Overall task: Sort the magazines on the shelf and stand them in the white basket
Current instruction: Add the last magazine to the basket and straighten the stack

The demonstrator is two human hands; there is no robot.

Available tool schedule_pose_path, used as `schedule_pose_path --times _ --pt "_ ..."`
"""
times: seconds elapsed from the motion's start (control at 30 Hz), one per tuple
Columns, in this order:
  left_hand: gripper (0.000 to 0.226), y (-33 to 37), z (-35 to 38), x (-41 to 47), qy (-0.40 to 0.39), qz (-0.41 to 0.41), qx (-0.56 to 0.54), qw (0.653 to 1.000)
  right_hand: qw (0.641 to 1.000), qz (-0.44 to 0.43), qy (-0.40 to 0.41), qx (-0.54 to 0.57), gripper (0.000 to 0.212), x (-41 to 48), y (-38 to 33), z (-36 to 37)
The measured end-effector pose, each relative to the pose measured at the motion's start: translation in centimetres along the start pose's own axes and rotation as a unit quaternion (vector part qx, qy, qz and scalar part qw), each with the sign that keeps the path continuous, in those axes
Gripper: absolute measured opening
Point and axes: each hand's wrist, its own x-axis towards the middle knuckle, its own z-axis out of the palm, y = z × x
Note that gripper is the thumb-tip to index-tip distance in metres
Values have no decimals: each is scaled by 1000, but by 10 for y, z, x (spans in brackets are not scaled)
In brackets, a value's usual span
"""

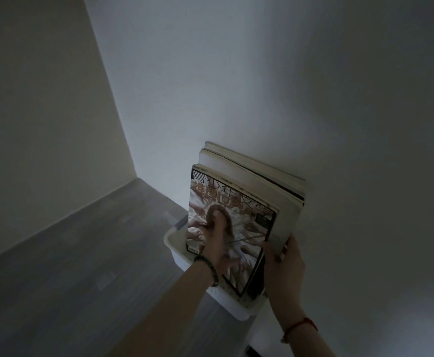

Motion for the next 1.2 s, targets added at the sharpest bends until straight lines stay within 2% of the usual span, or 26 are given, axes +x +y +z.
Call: schedule_pose_path --times 0.07,0.13,0.2,0.23,0.3,0.4,0.47,0.53,0.6,0.7,0.9,1.03,1.1,1.2 --pt "88 10 4 -8 75 46 92 992 1000 5 -8 0 55 1 0 -3" --pt "60 27 8 -9 200 199 195 939 1000 7 -19 -1 62 1 -2 -9" --pt "59 60 13 -13 252 371 200 871 1000 0 -12 6 72 1 -6 -14" --pt "59 81 15 -13 248 418 207 849 1000 -7 -9 14 74 1 -9 -15" --pt "57 119 19 -5 209 410 255 851 999 -22 -17 22 71 3 -15 -14" --pt "63 161 26 11 131 281 312 898 999 -19 -38 15 70 11 -27 -11" --pt "71 171 28 15 124 239 320 909 999 -8 -31 9 75 16 -32 -10" --pt "67 169 27 20 152 246 349 891 1000 7 -23 4 80 16 -35 -10" --pt "54 158 28 25 175 269 370 872 1000 8 -19 -5 80 14 -35 -11" --pt "45 147 30 30 196 292 374 858 1000 4 -20 -7 77 13 -34 -12" --pt "40 150 22 30 188 326 388 841 999 9 -17 -43 76 12 -35 -6" --pt "29 148 18 32 169 344 379 842 995 -5 -16 -96 85 11 -38 2" --pt "44 144 17 28 174 357 380 835 995 -4 -28 -95 86 15 -38 -1" --pt "56 132 15 22 201 382 367 824 996 -8 -72 -41 74 22 -28 -19"
